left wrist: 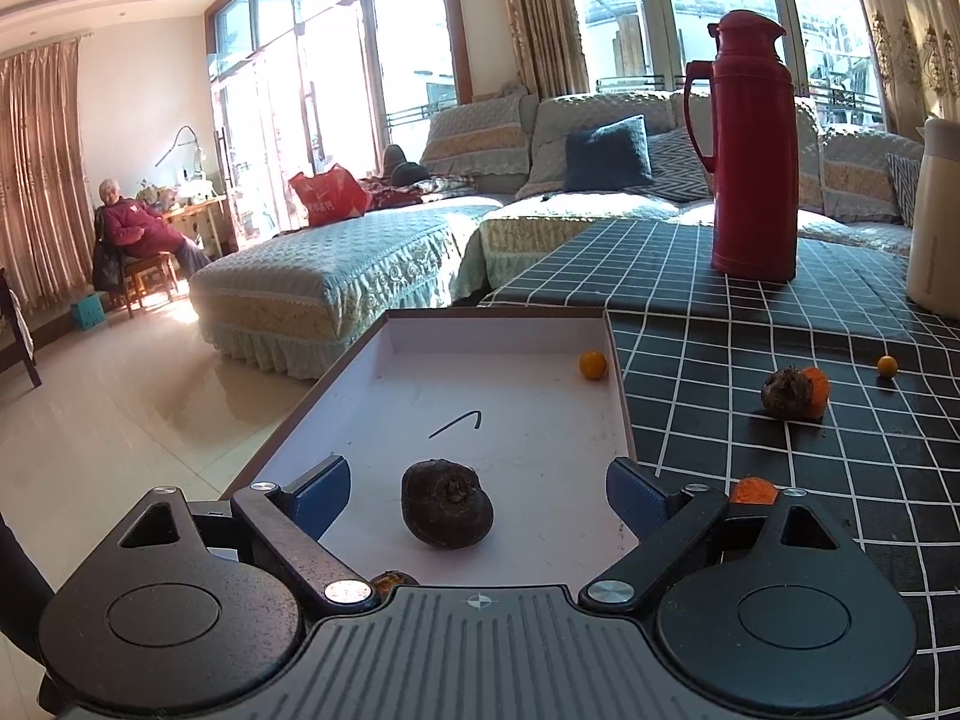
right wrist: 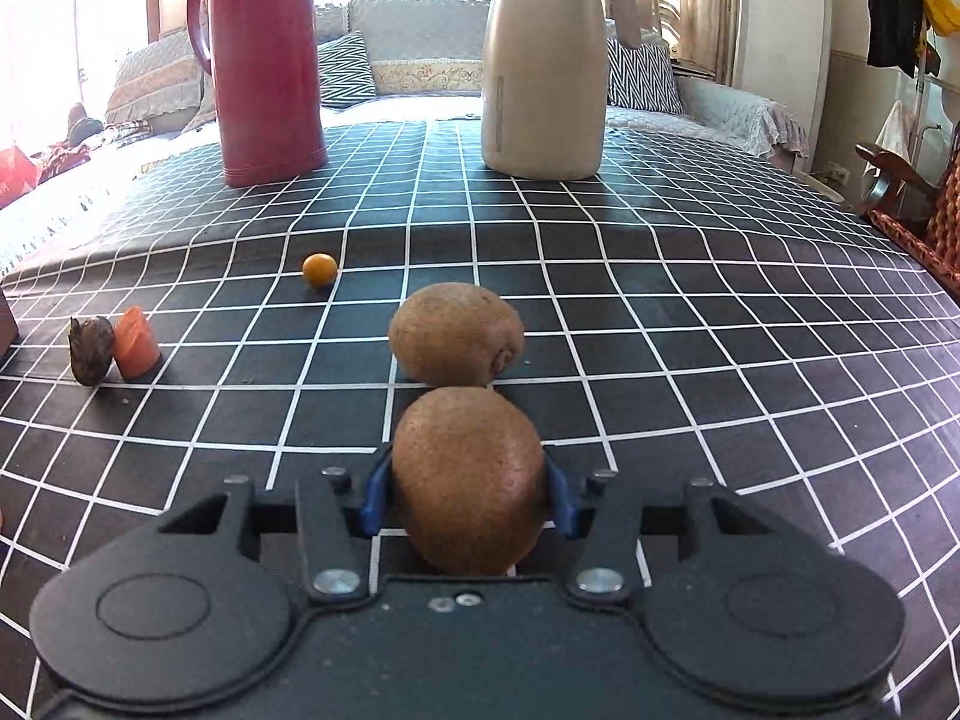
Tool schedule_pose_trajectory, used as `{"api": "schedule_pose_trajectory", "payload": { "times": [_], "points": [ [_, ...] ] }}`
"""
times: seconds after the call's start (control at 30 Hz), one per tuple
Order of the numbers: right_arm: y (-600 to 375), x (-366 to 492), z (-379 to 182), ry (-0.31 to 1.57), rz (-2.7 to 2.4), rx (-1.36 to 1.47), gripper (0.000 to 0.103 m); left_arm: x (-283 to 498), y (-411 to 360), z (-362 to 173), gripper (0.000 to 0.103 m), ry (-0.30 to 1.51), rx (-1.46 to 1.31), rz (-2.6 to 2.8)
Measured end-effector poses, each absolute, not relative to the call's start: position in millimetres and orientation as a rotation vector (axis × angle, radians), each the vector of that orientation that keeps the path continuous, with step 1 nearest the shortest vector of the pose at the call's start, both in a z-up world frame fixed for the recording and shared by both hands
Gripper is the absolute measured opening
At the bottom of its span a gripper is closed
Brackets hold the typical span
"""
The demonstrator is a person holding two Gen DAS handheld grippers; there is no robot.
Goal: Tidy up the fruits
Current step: 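Grasp the brown kiwi with the right tool while the left tool withdraws from the tray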
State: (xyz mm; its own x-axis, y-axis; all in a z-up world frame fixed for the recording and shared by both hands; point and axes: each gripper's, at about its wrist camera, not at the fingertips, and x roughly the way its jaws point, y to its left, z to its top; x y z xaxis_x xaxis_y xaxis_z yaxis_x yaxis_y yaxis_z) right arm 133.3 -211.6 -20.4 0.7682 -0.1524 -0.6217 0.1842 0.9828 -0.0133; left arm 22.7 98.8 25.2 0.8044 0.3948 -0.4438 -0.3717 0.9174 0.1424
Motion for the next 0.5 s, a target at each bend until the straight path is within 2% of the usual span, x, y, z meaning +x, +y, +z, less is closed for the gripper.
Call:
{"api": "schedule_pose_trajectory", "payload": {
  "times": [0.5],
  "points": [
    [-149, 94, 26, 0.513, -0.065, -0.041, 0.049, 16, 120, 32, 0.092, 0.445, 0.039, 0.472]
  ]
}}
